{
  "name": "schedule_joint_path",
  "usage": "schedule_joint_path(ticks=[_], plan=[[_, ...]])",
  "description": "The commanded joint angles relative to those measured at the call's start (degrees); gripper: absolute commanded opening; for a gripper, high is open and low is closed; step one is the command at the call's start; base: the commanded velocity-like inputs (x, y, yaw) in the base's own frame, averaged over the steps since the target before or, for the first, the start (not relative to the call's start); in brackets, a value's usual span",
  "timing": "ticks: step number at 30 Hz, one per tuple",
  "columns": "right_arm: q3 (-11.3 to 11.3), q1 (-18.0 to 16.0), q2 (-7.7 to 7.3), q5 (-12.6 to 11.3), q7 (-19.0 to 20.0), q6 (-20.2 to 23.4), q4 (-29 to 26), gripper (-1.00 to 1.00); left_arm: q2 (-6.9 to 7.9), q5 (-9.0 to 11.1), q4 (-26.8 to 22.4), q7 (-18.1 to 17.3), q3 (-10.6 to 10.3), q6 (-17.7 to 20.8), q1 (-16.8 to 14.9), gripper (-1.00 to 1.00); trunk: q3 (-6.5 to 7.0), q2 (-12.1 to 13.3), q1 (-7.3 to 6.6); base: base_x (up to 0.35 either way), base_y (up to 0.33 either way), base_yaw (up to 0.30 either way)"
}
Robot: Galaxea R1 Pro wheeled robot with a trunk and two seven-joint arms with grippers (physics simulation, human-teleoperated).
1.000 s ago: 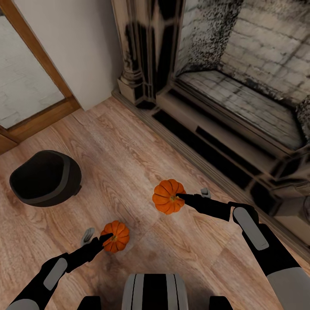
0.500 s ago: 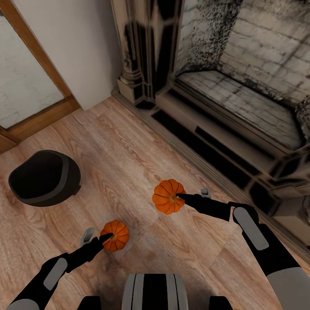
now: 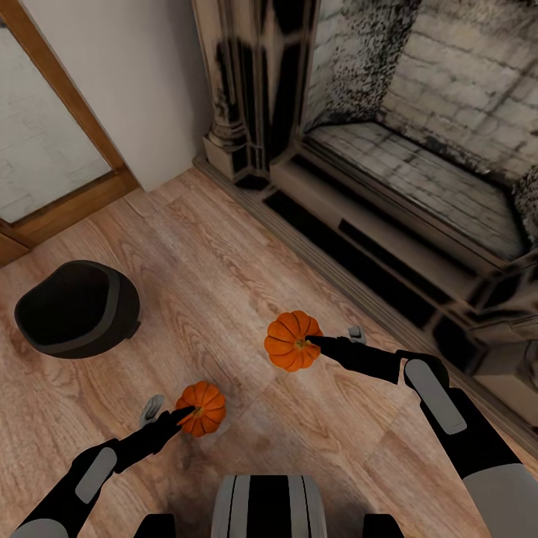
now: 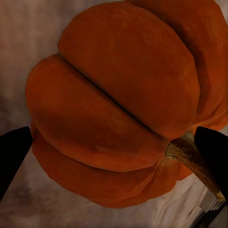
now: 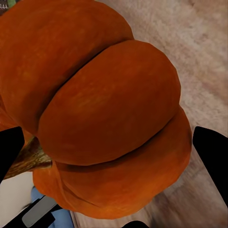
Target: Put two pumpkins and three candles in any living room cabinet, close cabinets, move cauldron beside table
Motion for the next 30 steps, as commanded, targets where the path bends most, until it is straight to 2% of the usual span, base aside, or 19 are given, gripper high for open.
schedule_joint_path(ticks=[1,30], plan=[[0.04,-0.02,-0.04,0.14,0.16,0.1,0.0,-1.0,-0.01,0.0,0.02,-0.07,0.11,0.34,-0.01,-1.0,-0.03,-0.01,-0.01,0.0,0.0,0.0],[0.05,-0.02,-0.04,0.05,0.16,0.1,0.0,-1.0,-0.01,0.01,0.02,-0.07,0.11,0.25,-0.01,-1.0,-0.03,-0.01,-0.01,0.0,0.0,0.0]])
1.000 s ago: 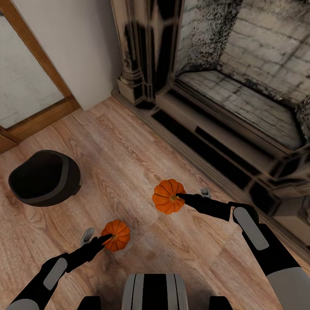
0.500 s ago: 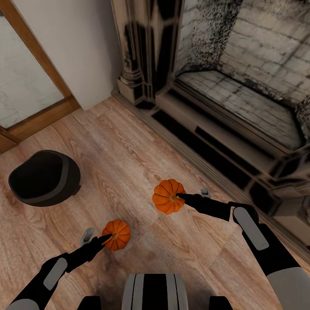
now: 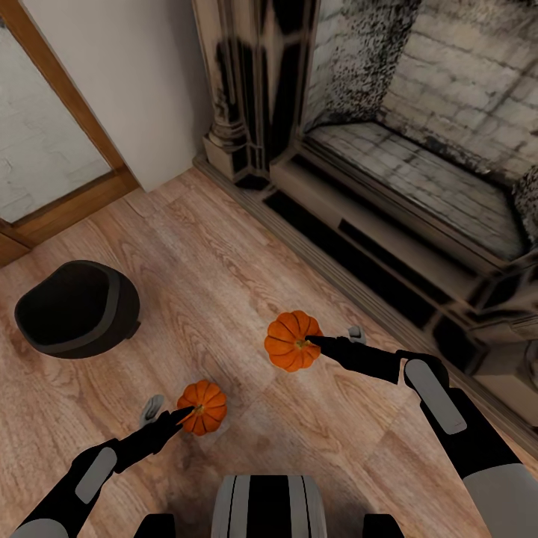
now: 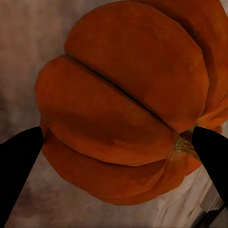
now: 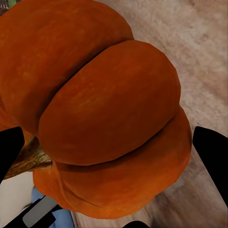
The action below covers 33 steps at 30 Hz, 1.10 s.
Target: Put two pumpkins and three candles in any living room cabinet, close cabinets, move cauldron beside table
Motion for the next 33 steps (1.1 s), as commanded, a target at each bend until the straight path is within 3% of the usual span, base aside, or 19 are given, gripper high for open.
schedule_joint_path(ticks=[1,7,13,20,27,30,33], plan=[[0.04,-0.04,-0.04,0.15,0.11,0.09,-0.01,-1.0,-0.03,0.04,0.02,-0.09,0.13,0.35,-0.01,-1.0,-0.03,-0.01,-0.01,0.0,0.0,0.0],[0.03,-0.03,-0.04,0.14,0.11,0.09,-0.01,-1.0,-0.03,0.12,0.02,-0.09,0.09,0.35,-0.01,-1.0,-0.03,-0.01,-0.01,0.0,0.0,0.0],[0.03,-0.02,-0.04,0.08,0.12,0.09,-0.01,-1.0,0.07,0.13,-0.11,-0.47,0.0,0.45,-0.01,-1.0,1.3,0.07,-0.16,0.0,0.0,0.0],[0.05,-0.03,-0.04,0.07,0.11,0.09,-0.01,-1.0,0.45,-0.09,-0.62,-7.23,-0.05,0.58,-0.01,-1.0,2.85,0.16,-0.34,0.0,0.0,0.0],[0.03,0.0,-0.04,0.07,0.17,-0.03,0.16,-1.0,0.65,0.1,-0.82,-8.67,-0.04,1.32,-0.01,-1.0,4.4,0.26,-0.52,0.0,0.0,0.0],[0.03,-0.02,-0.04,0.11,0.19,-0.07,0.56,-1.0,1.24,0.19,-2.14,-9.71,-0.05,4.74,-0.01,-1.0,5.07,0.3,-0.6,0.0,0.0,0.0],[0.03,0.01,-0.04,0.15,0.2,-0.08,0.91,-1.0,2.77,0.16,-4.69,-13.82,-0.06,10.94,0.22,-1.0,5.73,0.34,-0.68,0.0,0.0,0.0]])
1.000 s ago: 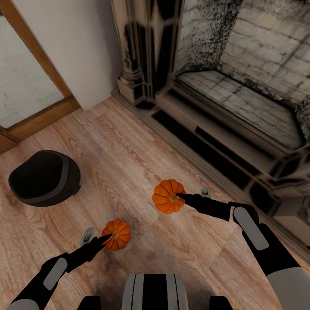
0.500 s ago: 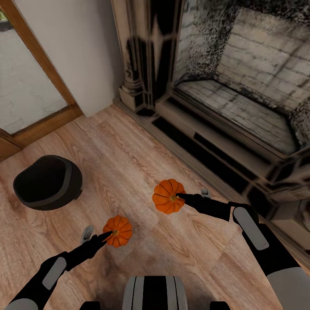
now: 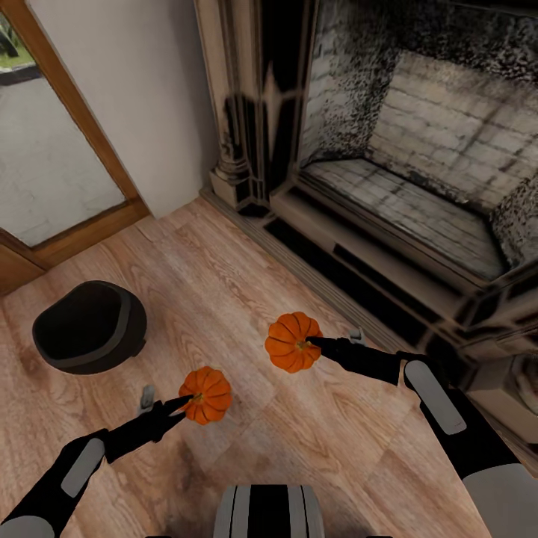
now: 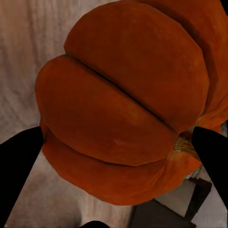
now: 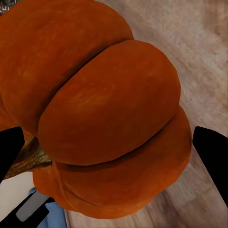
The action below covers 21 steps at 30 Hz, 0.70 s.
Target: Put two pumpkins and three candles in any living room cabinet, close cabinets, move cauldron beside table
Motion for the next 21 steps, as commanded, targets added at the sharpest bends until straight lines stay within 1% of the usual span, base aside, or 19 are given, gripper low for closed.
schedule_joint_path(ticks=[1,2,4,6,7,10,12,15,21], plan=[[0.05,-0.05,-0.04,0.22,0.15,0.08,0.05,-1.0,0.55,-0.29,-0.4,-1.49,0.08,1.76,0.07,-1.0,0.19,0.0,-0.03,0.0,0.0,0.0],[0.05,-0.03,-0.04,0.23,0.16,0.08,0.09,-1.0,1.2,-0.26,-0.77,-3.24,0.08,3.39,0.13,-1.0,0.42,0.02,-0.05,0.0,0.0,0.0],[0.05,-0.05,-0.04,0.19,0.16,-0.03,0.12,-1.0,1.9,-0.23,-1.03,-5.59,0.09,4.64,0.19,-1.0,0.86,0.04,-0.11,0.0,0.0,0.0],[0.05,-0.05,-0.04,0.16,0.19,-0.07,0.13,-1.0,2.25,-0.23,-1.12,-7.45,0.09,5.04,0.24,-1.0,1.3,0.07,-0.16,0.0,0.0,0.0],[0.05,-0.05,-0.04,0.15,0.23,-0.1,0.13,-1.0,2.38,-0.23,-1.18,-8.93,0.1,5.18,0.24,-1.0,1.52,0.08,-0.18,0.0,0.0,0.0],[0.05,-0.07,-0.04,0.09,0.57,-0.26,0.15,-1.0,2.59,-0.22,-1.21,-11.18,0.15,5.34,0.21,-1.0,2.19,0.12,-0.26,0.0,0.0,0.0],[0.05,-0.06,-0.04,0.07,0.72,-0.36,0.17,-1.0,3.07,-0.22,-1.18,-11.78,0.13,5.9,0.2,-1.0,2.63,0.15,-0.31,0.0,0.0,0.0],[0.05,-0.06,-0.04,0.06,0.64,-0.43,0.2,-1.0,3.7,-0.22,-1.23,-12.18,0.09,8.31,0.2,-1.0,3.3,0.19,-0.39,0.0,0.0,0.0],[0.05,-0.06,-0.04,0.04,0.61,-0.45,0.14,-1.0,3.76,-0.24,-1.26,-12.29,-0.02,9.34,0.2,-1.0,4.63,0.27,-0.54,0.0,0.0,0.0]])
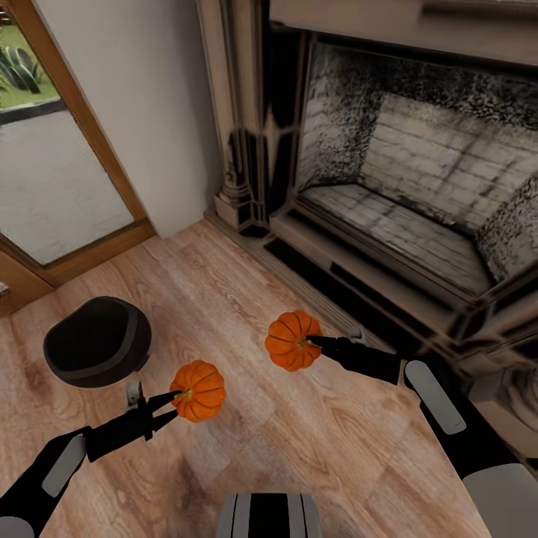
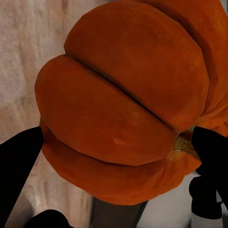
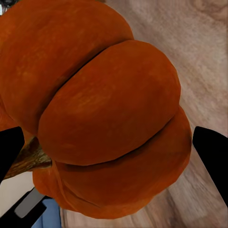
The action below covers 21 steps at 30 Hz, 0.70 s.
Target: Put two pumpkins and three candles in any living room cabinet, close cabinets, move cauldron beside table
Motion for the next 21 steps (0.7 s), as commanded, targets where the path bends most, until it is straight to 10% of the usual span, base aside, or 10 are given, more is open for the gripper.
schedule_joint_path(ticks=[1,21], plan=[[0.04,-0.04,-0.04,0.23,0.13,0.09,0.0,-1.0,0.0,-0.03,0.0,-0.11,0.01,0.19,-0.02,-1.0,0.19,0.0,-0.03,0.0,0.0,0.0],[-0.03,-0.02,-0.04,0.21,-0.26,0.07,1.76,-1.0,-0.03,-0.7,-0.23,0.45,-0.12,4.87,-0.2,-1.0,4.83,0.27,-0.55,-0.07,0.0,-0.017]])
